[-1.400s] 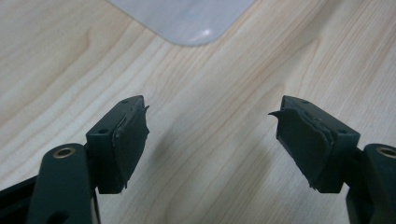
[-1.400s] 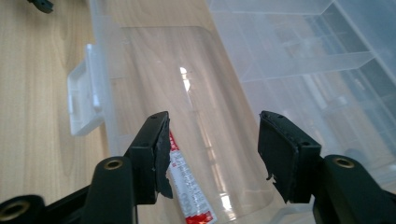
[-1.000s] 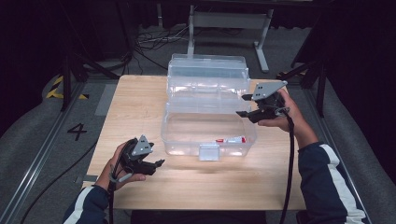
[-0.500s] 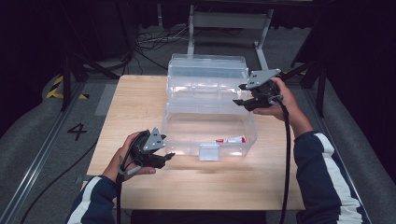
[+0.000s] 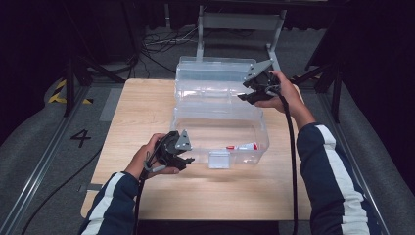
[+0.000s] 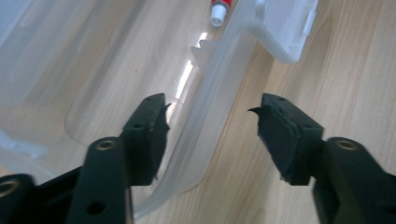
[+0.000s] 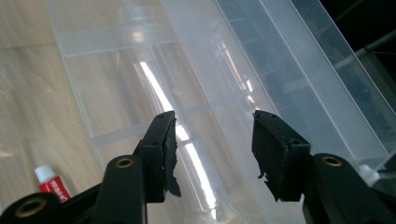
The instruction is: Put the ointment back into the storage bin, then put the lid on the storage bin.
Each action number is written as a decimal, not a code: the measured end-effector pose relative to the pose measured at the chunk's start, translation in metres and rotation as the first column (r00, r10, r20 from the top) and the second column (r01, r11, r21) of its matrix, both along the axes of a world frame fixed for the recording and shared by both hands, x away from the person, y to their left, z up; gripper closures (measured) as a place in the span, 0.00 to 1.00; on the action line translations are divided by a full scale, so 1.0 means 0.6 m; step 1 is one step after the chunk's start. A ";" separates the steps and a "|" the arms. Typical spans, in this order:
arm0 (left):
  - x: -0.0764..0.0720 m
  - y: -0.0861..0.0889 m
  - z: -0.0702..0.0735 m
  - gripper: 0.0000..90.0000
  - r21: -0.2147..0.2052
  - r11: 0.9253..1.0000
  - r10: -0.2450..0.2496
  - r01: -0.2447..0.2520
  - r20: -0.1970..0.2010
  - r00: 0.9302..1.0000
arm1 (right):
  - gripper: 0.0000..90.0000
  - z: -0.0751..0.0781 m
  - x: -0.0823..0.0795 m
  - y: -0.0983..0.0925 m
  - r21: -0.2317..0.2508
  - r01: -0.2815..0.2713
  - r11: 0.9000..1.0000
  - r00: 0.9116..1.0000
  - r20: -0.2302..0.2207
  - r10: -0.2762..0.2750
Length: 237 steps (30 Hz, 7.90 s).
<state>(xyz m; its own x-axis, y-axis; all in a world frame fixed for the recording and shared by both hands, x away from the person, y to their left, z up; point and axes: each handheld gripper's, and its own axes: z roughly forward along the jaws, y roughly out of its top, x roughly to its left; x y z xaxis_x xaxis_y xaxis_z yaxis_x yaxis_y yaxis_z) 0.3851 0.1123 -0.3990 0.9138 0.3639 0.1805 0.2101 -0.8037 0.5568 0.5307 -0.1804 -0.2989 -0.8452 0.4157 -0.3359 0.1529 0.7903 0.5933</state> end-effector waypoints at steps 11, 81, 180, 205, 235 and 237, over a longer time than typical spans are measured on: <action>0.019 -0.030 -0.010 0.67 0.051 0.998 -0.030 0.032 -0.028 0.999 | 0.62 0.012 0.002 0.021 -0.044 -0.013 0.999 0.999 0.029 0.014; 0.028 -0.056 -0.025 0.76 0.074 0.997 -0.016 0.021 -0.062 0.998 | 0.96 0.007 -0.062 0.052 -0.195 -0.167 0.967 0.982 0.050 0.180; -0.018 0.035 0.036 0.91 -0.172 0.985 0.014 -0.001 0.072 0.997 | 0.87 -0.062 -0.162 -0.021 0.216 -0.152 0.965 0.988 0.038 0.147; 0.025 0.131 0.072 1.00 -0.361 0.917 0.231 -0.171 0.129 0.964 | 0.86 -0.067 -0.167 -0.024 0.225 -0.144 0.964 0.989 0.049 0.136; 0.135 0.108 0.137 1.00 -0.493 0.838 0.347 -0.235 0.149 0.926 | 0.85 -0.073 -0.180 -0.021 0.195 -0.146 0.970 0.989 0.056 0.137; 0.137 0.110 0.140 1.00 -0.505 0.831 0.353 -0.234 0.152 0.923 | 0.85 -0.073 -0.181 -0.020 0.189 -0.146 0.971 0.989 0.057 0.138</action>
